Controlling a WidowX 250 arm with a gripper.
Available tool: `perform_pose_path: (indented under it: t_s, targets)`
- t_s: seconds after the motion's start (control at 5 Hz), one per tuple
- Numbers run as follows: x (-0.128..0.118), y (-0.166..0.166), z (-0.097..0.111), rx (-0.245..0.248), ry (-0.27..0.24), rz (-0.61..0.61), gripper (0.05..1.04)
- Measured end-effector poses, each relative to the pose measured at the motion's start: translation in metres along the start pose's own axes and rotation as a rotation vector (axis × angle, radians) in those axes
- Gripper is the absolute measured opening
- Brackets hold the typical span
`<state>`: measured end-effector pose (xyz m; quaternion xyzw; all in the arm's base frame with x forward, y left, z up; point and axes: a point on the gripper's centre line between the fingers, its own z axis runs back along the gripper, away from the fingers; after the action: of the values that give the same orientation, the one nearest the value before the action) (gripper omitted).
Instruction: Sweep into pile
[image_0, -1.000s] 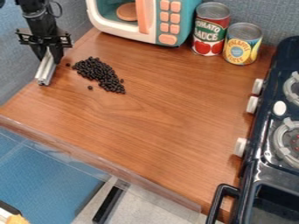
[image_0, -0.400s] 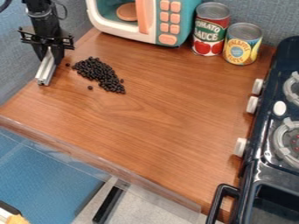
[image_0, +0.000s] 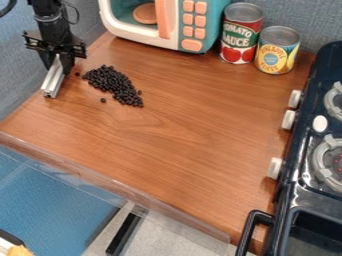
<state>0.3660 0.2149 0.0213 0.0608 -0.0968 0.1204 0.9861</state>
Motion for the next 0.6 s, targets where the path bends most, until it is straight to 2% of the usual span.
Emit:
perform_pose_path:
  t_s: [0.6]
  targets:
    - [-0.0081, -0.0113, 0.0013, -0.045, -0.002, -0.037, 0.378]
